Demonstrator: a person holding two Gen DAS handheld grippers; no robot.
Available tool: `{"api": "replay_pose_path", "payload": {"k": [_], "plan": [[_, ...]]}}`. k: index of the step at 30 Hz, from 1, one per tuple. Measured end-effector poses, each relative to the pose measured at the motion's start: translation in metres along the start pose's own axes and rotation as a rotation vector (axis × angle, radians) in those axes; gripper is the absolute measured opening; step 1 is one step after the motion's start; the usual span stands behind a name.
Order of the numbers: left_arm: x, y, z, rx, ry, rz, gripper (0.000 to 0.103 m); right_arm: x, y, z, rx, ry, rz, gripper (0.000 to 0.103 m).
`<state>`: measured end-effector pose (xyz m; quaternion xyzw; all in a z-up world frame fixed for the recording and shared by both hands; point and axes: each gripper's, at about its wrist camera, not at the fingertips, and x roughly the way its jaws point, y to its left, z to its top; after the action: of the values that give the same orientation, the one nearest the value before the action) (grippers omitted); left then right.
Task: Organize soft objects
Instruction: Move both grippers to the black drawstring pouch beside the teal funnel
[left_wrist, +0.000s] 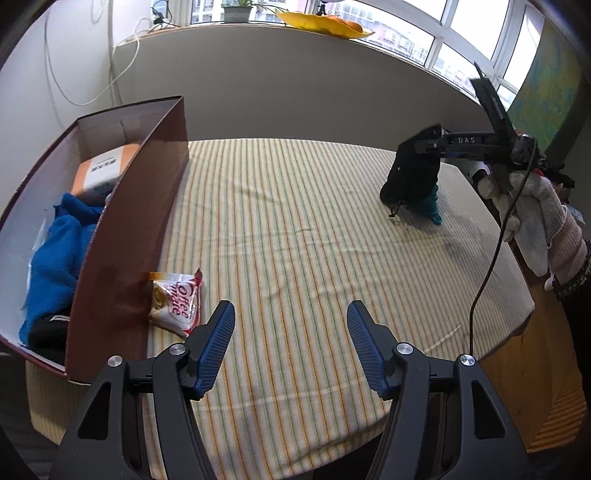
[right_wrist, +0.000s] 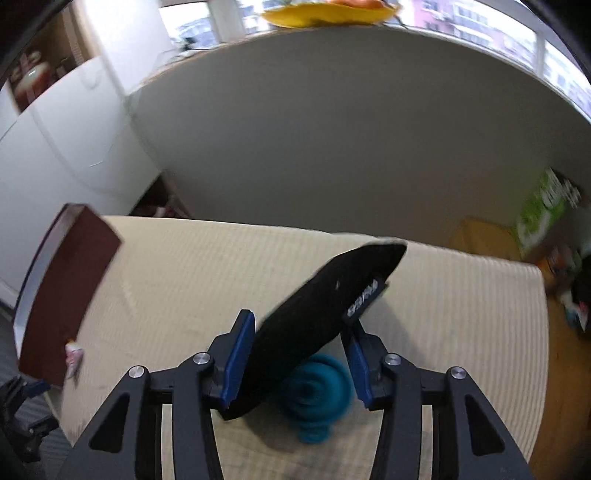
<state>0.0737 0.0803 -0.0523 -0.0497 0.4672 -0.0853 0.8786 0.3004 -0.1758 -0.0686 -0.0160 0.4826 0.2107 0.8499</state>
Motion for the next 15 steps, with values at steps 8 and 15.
{"api": "replay_pose_path", "payload": {"k": [8,15], "plan": [[-0.002,0.003,0.001,-0.006,-0.005,-0.004,0.063,0.019,0.064,0.009,-0.135,0.031,0.112,0.044],[-0.003,0.005,0.004,-0.007,-0.002,0.003,0.063,0.03,0.069,0.017,-0.084,0.025,0.209,0.044]]}}
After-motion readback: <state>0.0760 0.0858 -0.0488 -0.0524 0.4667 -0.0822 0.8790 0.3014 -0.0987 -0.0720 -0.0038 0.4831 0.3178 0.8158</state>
